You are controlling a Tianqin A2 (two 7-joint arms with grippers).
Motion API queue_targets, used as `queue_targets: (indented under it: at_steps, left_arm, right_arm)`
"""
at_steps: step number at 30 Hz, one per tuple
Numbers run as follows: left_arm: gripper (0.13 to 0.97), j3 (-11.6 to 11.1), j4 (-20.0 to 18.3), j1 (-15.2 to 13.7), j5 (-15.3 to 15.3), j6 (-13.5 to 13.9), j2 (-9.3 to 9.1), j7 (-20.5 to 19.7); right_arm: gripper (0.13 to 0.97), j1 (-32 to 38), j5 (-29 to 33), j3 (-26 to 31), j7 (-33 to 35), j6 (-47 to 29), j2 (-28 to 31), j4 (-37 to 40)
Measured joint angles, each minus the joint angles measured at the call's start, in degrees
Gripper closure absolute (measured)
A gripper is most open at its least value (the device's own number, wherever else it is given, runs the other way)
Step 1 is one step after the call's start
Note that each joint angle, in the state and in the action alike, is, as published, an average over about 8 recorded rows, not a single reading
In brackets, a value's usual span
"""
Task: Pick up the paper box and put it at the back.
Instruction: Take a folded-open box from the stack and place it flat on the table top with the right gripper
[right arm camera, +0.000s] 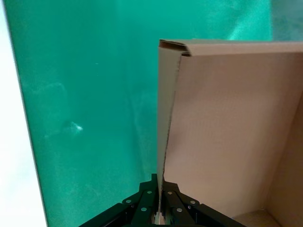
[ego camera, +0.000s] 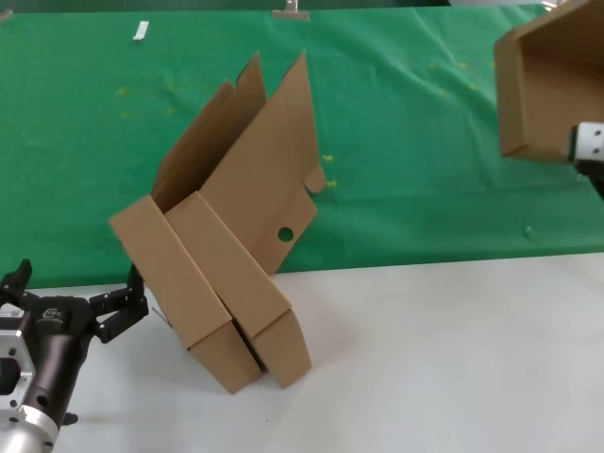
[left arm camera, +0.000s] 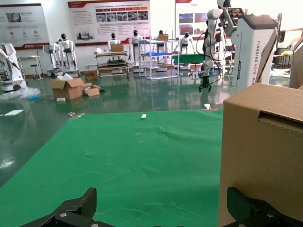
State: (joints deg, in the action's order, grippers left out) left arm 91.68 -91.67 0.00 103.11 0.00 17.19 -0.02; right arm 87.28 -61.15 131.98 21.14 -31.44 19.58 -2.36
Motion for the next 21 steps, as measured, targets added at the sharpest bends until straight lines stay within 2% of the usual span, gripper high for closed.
queue_targets:
  at_steps: [9, 21]
  left_arm:
    - [0.132, 0.0, 0.0, 0.0, 0.0, 0.0, 0.0, 0.0]
    - [0.132, 0.0, 0.0, 0.0, 0.0, 0.0, 0.0, 0.0]
  right_arm:
    - [0.941, -2.97, 2.9, 3.26, -5.96, 3.14, -4.86, 1.95]
    - [0.932, -5.42, 4.76, 5.5, -11.61, 6.46, -6.7, 2.2]
